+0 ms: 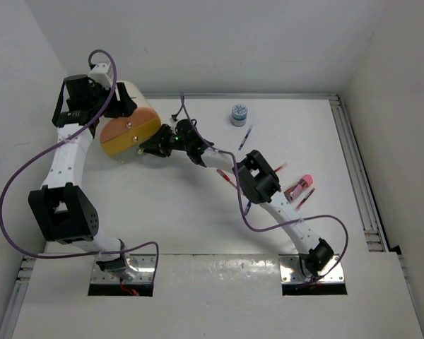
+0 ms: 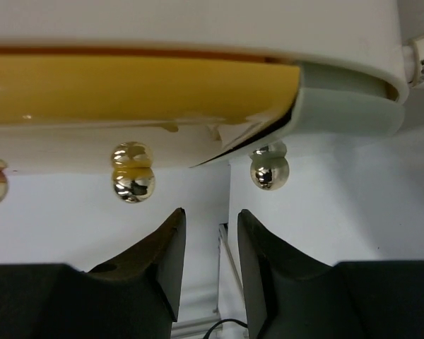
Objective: Sort the stationery into containers
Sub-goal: Open the drawer in the storage box.
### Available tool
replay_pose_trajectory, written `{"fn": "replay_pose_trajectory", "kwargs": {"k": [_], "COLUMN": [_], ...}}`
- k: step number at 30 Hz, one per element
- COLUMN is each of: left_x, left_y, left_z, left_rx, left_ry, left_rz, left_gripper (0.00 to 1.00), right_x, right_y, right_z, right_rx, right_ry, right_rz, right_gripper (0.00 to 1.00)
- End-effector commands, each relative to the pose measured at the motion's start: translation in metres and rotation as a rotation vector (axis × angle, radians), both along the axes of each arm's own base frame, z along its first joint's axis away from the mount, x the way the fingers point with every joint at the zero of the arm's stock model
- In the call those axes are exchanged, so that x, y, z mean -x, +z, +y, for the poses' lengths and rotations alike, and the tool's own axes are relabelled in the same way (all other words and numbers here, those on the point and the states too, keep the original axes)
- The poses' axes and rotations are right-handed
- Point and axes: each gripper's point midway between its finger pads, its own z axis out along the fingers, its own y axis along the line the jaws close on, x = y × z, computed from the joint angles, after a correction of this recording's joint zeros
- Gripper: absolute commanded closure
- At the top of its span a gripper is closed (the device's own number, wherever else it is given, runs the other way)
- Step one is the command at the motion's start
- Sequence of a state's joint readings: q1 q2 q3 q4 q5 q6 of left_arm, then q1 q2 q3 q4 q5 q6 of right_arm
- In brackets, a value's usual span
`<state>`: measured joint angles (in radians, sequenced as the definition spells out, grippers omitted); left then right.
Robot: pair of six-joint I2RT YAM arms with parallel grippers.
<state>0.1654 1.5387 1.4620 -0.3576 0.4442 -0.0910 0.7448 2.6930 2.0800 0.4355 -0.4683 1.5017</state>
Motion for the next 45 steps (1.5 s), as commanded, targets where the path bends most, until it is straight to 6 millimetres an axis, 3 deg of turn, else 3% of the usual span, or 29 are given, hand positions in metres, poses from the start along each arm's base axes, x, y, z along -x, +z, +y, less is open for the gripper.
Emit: {"fn": "replay_pose_trajectory", "kwargs": {"k": [1, 8, 11, 15, 35, 45], "left_x": [-0.002, -0.002, -0.003, -0.001, 0.0, 0.001], "left_y": [0.005, -0.013, -0.014, -0.018, -0.037, -0.046], "left_z": [0.0, -0.003, -0.002, -0.001, 0.0, 0.002], "left_rx": [0.013, 0.025, 0.016, 0.012, 0.027, 0.019], "left_ry": [-0.019, -0.031, -0.027, -0.027, -0.023, -0.019], "left_rz": [-0.026, 0.007, -0.003, 0.006, 0.042, 0.065], "left_gripper": [0.33, 0.33, 0.33, 0.33, 0.33, 0.34], "right_x": [0.006, 0.007, 0.005, 0.0, -0.02, -0.016], "right_y": [0.015, -0.005, -0.012, -0.018, -0.023, -0.019], "right_z": [0.016, 0.017, 0.016, 0.016, 0.021, 0.03], "right_rx": [-0.049, -0.027, -0.016, -0.003, -0.007, -0.031], "right_ry": [0.01, 0.017, 0.009, -0.013, -0.08, -0.073], "right_rz": [-0.045, -0.043, -0.049, -0.062, -0.112, -0.141], "right_gripper": [0.65, 0.64, 0.55, 0.52, 0.53, 0.6]}}
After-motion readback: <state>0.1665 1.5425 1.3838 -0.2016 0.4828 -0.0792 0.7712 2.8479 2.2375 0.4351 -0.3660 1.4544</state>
